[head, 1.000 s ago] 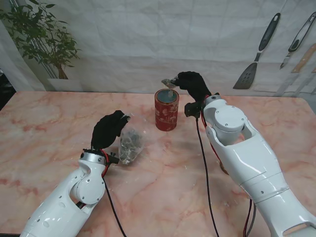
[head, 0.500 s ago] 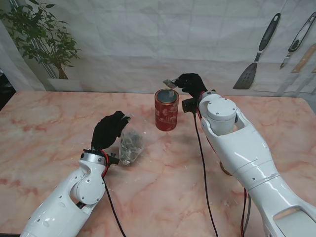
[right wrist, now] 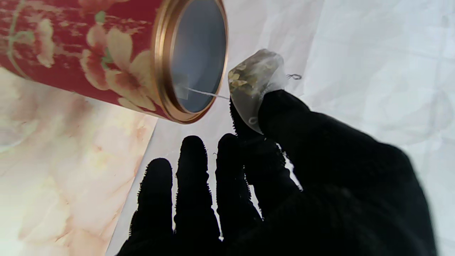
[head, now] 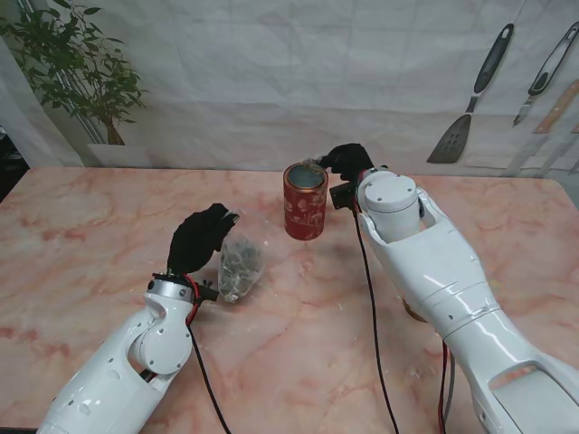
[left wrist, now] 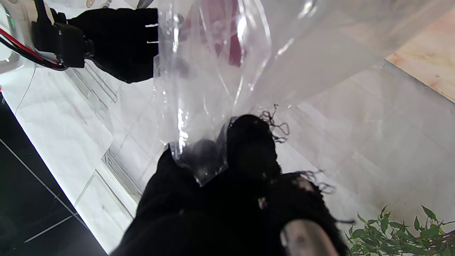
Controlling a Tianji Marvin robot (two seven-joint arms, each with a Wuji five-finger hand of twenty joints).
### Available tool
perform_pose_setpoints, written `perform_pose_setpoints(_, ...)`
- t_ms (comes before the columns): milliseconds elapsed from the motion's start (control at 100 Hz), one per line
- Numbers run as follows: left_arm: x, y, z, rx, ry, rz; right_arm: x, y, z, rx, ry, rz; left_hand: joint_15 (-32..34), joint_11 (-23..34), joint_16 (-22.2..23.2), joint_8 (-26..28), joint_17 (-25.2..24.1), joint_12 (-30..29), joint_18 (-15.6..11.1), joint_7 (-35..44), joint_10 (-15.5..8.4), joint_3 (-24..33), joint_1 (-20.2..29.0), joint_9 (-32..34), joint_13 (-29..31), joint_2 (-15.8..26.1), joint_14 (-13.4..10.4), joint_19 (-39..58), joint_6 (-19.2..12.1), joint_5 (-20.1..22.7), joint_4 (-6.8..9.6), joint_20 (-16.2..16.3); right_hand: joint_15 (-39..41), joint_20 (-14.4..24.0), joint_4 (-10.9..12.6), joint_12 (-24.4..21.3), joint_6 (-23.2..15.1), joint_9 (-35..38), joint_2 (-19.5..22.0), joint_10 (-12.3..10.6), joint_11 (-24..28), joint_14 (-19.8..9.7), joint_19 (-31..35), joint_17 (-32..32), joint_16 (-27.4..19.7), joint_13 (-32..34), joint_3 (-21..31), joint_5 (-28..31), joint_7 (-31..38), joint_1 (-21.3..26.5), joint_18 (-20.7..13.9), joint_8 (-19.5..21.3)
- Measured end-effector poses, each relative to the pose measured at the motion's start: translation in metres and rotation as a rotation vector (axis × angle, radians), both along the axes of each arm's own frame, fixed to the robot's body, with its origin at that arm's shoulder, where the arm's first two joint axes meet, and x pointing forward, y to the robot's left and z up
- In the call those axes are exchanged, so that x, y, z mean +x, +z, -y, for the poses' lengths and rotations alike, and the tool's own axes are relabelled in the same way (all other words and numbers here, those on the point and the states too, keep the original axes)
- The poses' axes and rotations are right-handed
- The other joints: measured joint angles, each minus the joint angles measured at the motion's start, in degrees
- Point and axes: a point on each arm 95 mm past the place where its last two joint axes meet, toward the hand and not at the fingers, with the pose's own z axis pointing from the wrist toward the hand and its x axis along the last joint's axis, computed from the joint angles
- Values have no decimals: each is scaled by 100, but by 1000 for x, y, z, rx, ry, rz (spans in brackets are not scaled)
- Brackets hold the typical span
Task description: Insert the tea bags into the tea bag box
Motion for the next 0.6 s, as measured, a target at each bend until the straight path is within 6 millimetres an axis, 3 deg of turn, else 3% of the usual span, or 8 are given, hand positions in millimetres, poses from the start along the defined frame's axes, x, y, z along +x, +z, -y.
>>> perform_pose_setpoints(130,0,0,0,-1,-1,3,-1,-3,-2,-64,-6,-44,0,0,0,0,0,0,0,0,0,0,0,0,0,0,0,0,0,0,0,0,61,-8,0,0,-17,72,-201,36,62,2,82,31,7,13,118,77,94,-78,3,-73)
perform_pose_setpoints(600,1,1,1,0,-3,5,1,-3,-9,-115,-22,-83,0,0,0,0,0,0,0,0,0,0,0,0,0,0,0,0,0,0,0,0,210,-140,0,0,-206,216,-342,98,151,72,490,55,10,187,125,175,482,-356,73,-64)
